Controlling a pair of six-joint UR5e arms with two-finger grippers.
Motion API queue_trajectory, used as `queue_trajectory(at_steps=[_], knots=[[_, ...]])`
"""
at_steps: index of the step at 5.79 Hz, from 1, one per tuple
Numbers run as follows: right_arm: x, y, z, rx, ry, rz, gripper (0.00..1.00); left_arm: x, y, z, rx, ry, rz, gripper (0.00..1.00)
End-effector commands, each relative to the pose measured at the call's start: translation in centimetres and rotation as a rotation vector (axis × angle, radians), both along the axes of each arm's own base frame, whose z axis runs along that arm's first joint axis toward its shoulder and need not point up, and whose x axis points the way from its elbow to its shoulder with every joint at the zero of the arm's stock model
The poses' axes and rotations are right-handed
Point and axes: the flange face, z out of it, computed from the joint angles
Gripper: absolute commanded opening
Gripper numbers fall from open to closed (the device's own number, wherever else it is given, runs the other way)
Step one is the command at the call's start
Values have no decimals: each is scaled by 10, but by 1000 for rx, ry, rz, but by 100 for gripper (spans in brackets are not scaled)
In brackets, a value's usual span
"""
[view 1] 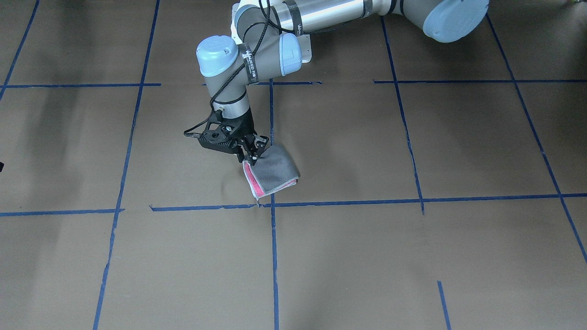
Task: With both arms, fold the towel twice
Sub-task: 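Lift the strip end with the left gripper and fold it over the other end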
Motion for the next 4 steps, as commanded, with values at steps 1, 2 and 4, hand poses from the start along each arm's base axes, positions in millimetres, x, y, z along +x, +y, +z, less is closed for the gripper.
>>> queue_trajectory(at_steps=[1, 2, 4], knots=[[5, -3, -4, 4, -10, 9, 100, -17, -2, -22, 21, 43, -7, 100], [13, -4, -9, 13, -25, 14, 100, -58, -12, -40, 14, 98, -15, 100], [41, -6, -4, 53, -22, -24, 100, -208, -58, 6, -156, 227, 19, 100]])
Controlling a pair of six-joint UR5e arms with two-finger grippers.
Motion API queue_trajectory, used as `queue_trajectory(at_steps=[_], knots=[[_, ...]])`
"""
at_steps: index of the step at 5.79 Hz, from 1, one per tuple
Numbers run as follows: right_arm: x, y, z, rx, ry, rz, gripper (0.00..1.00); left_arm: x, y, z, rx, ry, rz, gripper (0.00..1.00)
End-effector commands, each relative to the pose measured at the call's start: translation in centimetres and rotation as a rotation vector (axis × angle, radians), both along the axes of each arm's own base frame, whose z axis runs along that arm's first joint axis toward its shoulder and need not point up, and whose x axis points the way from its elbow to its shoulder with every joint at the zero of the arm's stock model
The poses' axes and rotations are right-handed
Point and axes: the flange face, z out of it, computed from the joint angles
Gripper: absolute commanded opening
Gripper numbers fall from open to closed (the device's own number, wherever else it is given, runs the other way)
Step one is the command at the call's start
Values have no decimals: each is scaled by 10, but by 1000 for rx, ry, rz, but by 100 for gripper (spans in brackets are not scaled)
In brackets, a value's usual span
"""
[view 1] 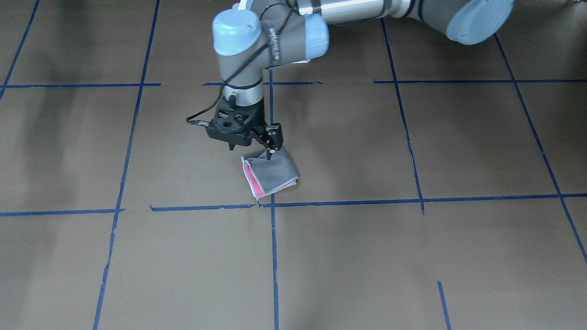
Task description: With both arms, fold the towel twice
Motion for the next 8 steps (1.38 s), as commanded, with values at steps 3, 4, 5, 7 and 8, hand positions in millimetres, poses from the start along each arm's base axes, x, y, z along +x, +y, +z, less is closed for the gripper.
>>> queue_trajectory(at_steps=[3, 4, 5, 7, 8], knots=[[73, -20, -4, 85, 71, -132, 100, -282, -71, 138, -88, 24, 84, 100], [85, -18, 0, 69, 74, -129, 100, -353, -88, 204, -117, 26, 99, 100], [97, -14, 8, 73, 79, -139, 100, -410, -93, 268, -131, -4, 100, 100], [108, 8, 67, 16, 91, -182, 100, -485, -83, 387, -200, -50, 112, 100], [108, 10, 89, 13, 95, -221, 100, -509, -85, 429, -235, -63, 120, 100]])
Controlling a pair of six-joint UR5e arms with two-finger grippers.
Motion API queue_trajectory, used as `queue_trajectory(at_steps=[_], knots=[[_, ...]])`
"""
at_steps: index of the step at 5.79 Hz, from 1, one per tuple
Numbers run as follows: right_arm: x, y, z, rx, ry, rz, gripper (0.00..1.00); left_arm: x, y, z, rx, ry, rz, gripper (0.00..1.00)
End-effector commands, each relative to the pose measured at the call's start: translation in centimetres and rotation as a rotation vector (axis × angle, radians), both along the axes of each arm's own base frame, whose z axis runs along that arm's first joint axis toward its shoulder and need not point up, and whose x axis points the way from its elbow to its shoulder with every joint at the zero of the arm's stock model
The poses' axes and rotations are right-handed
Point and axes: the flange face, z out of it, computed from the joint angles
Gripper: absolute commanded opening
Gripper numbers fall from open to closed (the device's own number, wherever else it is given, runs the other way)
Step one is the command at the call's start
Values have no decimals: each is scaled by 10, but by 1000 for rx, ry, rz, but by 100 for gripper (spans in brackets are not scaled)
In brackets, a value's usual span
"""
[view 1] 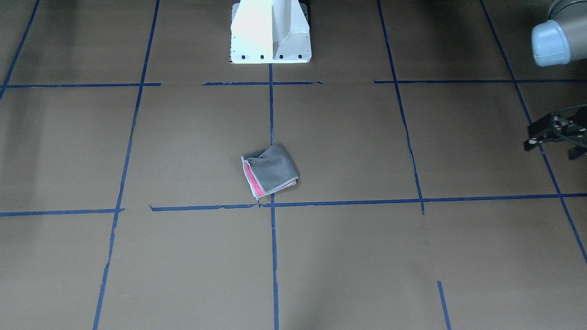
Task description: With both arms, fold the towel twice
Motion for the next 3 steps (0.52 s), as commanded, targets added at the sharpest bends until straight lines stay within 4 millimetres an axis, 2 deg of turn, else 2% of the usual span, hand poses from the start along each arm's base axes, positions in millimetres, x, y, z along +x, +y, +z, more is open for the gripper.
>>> queue_trajectory(at_steps=[1, 2, 3], knots=[[3, 11, 37, -32, 12, -35, 100, -47, 9, 96, -71, -6, 34, 100], [5, 30, 57, -37, 23, -33, 100, -61, 26, 133, -81, -6, 60, 100], [6, 61, 83, -22, 22, -25, 100, -66, 38, 152, -81, -6, 55, 100]])
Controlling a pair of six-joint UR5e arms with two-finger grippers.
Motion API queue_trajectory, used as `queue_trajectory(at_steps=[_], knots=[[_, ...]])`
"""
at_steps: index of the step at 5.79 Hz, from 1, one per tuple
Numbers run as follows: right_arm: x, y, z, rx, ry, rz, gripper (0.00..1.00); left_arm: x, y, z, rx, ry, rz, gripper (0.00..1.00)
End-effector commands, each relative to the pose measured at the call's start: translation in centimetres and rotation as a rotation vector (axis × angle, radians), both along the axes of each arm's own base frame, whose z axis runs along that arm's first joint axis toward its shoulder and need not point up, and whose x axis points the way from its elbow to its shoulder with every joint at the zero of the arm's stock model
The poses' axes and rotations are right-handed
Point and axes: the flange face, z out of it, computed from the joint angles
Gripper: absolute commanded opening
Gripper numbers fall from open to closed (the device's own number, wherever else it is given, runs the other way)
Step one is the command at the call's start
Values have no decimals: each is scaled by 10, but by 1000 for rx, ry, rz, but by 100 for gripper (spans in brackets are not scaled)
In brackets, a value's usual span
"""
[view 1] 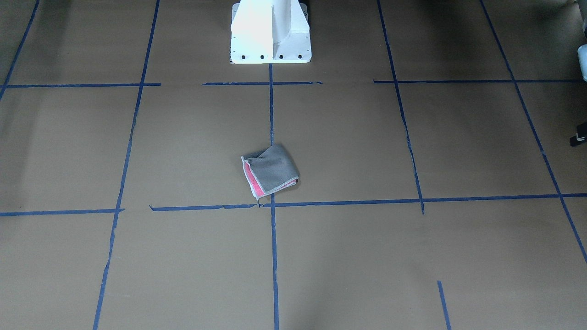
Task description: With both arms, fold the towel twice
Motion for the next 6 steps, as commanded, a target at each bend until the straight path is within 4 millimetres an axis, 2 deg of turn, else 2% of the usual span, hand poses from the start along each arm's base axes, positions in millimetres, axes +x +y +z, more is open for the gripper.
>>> queue_trajectory(at_steps=[1, 2, 3, 4, 6], knots=[[2, 40, 33, 9, 1, 8, 100, -11, 35, 51, -4, 1, 4, 100], [3, 40, 30, 3, 3, 23, 100, -14, 51, 67, -6, 1, 4, 100], [3, 40, 29, 5, 2, 25, 100, -25, 75, 93, -25, 0, 1, 100], [3, 36, 26, 10, 3, 27, 100, -35, 89, 121, -12, 2, -2, 100], [3, 29, 16, 1, 5, 58, 100, -60, 80, 98, 11, 84, -73, 100]])
